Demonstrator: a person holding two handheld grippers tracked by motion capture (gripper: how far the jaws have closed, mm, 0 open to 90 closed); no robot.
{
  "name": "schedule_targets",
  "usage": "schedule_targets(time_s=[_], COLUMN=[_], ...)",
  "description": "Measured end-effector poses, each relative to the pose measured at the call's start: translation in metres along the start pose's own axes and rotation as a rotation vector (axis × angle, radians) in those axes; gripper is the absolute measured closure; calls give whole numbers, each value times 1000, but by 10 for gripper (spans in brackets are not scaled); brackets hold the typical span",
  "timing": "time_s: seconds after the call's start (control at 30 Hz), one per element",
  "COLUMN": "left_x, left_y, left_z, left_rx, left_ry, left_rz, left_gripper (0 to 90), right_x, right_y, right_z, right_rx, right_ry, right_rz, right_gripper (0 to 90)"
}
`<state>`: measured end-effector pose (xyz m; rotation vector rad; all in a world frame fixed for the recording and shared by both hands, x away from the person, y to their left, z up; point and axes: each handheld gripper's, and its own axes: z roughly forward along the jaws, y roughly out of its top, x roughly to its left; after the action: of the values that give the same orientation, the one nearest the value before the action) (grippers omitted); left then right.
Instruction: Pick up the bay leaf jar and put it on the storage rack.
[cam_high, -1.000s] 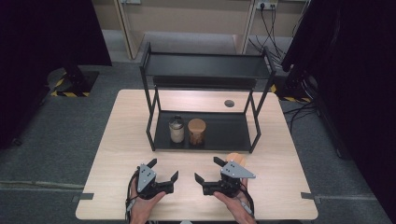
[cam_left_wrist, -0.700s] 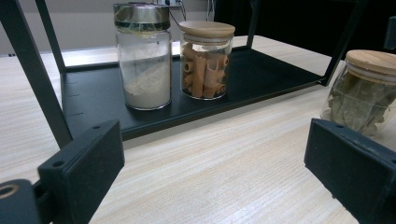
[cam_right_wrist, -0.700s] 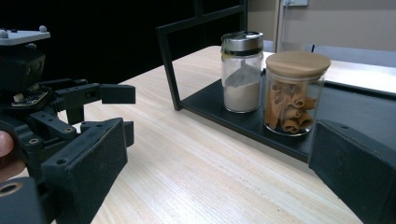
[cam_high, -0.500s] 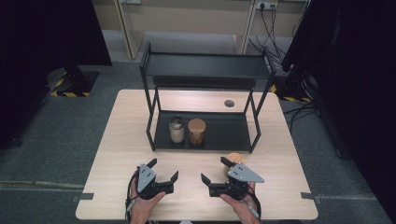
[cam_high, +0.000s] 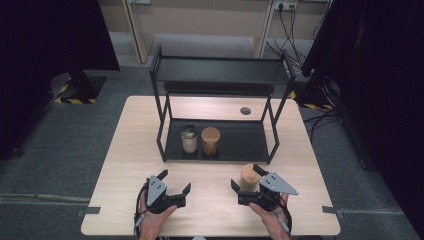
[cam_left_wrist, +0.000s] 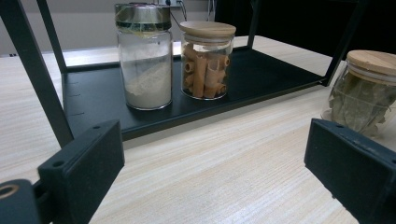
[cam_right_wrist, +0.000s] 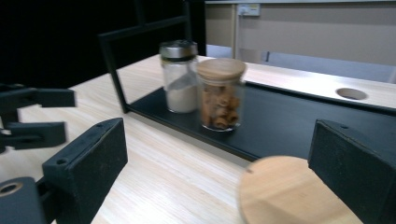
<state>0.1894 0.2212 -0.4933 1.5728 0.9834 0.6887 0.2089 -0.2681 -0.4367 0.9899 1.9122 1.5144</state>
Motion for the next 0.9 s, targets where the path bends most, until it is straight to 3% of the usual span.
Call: schedule_targets(time_s=[0.53, 0.9], left_x=[0, 0], left_y=[0, 0], left_z=[0, 0], left_rx=[1, 0], left_ry=[0, 0], left_rz=[0, 0], left_gripper=[42, 42], right_x=[-12, -17], right_y=[-10, -15], right_z=[-2, 2], right_rx=[33, 56], right_ry=[-75, -90], right_rz=[1, -1], right_gripper=[45, 39])
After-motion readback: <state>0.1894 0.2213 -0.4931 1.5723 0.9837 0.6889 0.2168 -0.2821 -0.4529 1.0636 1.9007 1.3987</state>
